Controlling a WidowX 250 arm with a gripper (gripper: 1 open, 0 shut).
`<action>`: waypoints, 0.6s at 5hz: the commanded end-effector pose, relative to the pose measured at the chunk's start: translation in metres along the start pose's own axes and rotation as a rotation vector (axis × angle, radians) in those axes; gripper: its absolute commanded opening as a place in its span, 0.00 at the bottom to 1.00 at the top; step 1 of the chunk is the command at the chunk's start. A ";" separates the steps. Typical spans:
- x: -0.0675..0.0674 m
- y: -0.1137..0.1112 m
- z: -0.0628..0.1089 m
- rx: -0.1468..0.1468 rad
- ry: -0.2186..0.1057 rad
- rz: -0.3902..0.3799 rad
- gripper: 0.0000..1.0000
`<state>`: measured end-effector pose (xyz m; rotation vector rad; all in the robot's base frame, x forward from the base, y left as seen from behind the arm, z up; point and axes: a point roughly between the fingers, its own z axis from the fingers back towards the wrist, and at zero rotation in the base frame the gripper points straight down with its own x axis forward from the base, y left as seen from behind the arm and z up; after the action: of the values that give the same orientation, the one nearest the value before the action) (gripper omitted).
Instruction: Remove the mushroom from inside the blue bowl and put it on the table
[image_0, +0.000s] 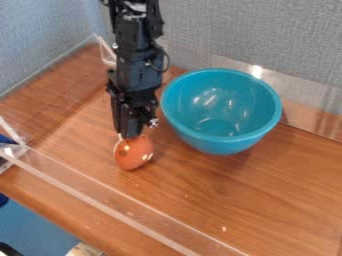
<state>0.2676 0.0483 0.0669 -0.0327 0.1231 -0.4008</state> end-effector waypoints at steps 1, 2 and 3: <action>-0.009 0.015 0.003 0.029 -0.043 -0.018 0.00; -0.017 0.027 -0.008 0.032 -0.039 -0.049 1.00; -0.015 0.036 -0.010 0.032 -0.039 -0.071 0.00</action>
<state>0.2589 0.0810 0.0458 -0.0384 0.1172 -0.4768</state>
